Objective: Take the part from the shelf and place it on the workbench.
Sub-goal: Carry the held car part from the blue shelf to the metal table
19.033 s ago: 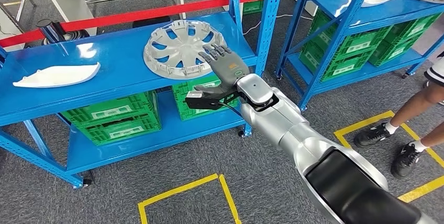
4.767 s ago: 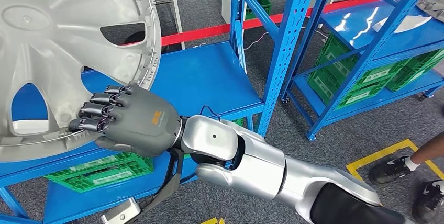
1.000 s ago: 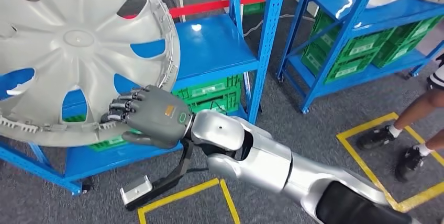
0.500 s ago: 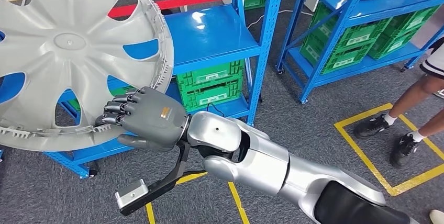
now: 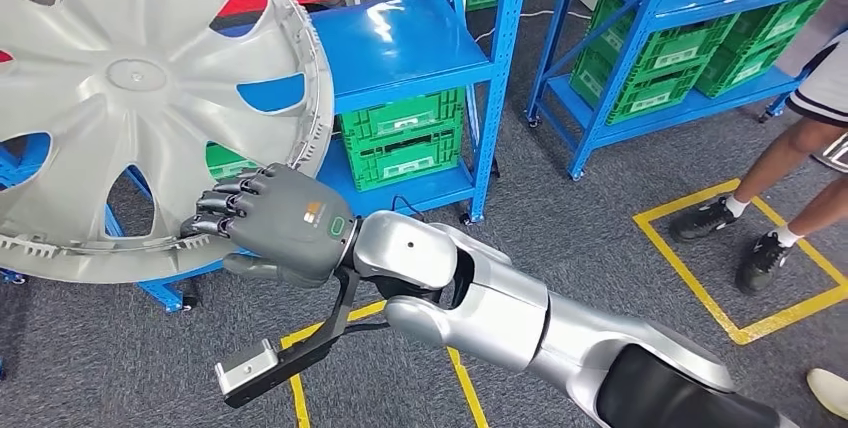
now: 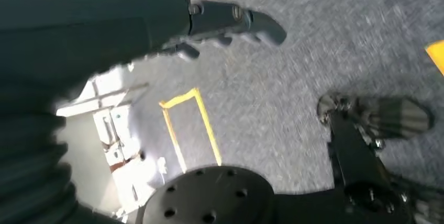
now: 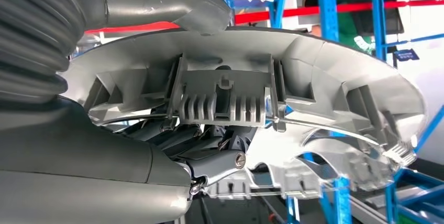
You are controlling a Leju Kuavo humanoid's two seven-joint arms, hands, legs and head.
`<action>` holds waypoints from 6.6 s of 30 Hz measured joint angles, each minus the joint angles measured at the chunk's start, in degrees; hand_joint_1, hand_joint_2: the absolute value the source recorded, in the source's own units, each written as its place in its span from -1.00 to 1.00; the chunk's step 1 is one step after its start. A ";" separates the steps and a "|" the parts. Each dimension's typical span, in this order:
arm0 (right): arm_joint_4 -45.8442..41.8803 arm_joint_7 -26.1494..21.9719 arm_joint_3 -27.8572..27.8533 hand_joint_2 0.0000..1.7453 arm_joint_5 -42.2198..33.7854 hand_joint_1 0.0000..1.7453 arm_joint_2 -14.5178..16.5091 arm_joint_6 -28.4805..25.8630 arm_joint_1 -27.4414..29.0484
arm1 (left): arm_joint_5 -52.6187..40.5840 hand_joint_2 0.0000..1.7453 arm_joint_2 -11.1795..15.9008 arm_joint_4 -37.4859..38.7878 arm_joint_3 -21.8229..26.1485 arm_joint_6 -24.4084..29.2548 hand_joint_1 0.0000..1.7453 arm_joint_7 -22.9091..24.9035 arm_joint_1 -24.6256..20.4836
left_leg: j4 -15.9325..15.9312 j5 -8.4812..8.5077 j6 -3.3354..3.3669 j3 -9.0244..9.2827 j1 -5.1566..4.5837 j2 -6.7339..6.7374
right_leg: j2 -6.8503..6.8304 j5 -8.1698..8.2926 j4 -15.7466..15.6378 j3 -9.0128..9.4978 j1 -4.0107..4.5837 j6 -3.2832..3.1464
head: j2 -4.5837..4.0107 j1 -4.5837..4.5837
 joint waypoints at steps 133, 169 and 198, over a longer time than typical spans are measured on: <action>1.39 -1.37 -0.35 1.00 5.32 1.00 -2.29 -7.63 4.11 | -3.71 1.00 0.02 0.05 0.00 -0.23 -1.00 0.28 0.22 | 0.28 7.22 3.17 -8.82 -0.28 -4.71 | 2.37 -11.11 7.95 4.23 -0.10 0.46 | 0.00 0.74; -0.29 -0.39 -1.64 1.00 8.20 1.00 -2.65 -6.52 5.64 | -5.56 1.00 -0.03 0.06 -0.02 -0.07 -1.00 0.30 -0.23 | -0.29 7.38 0.96 -8.66 0.20 -7.96 | 4.19 -7.53 -0.13 7.17 0.20 -0.80 | 0.00 0.15; -4.91 1.67 -1.83 1.00 11.12 1.00 -3.49 -4.83 7.98 | -5.74 1.00 -0.48 0.02 -0.02 -0.01 -1.00 0.41 0.21 | -0.23 7.50 1.96 -8.29 -0.32 -7.08 | 4.27 -7.82 -0.03 7.42 0.90 -1.00 | 0.00 0.16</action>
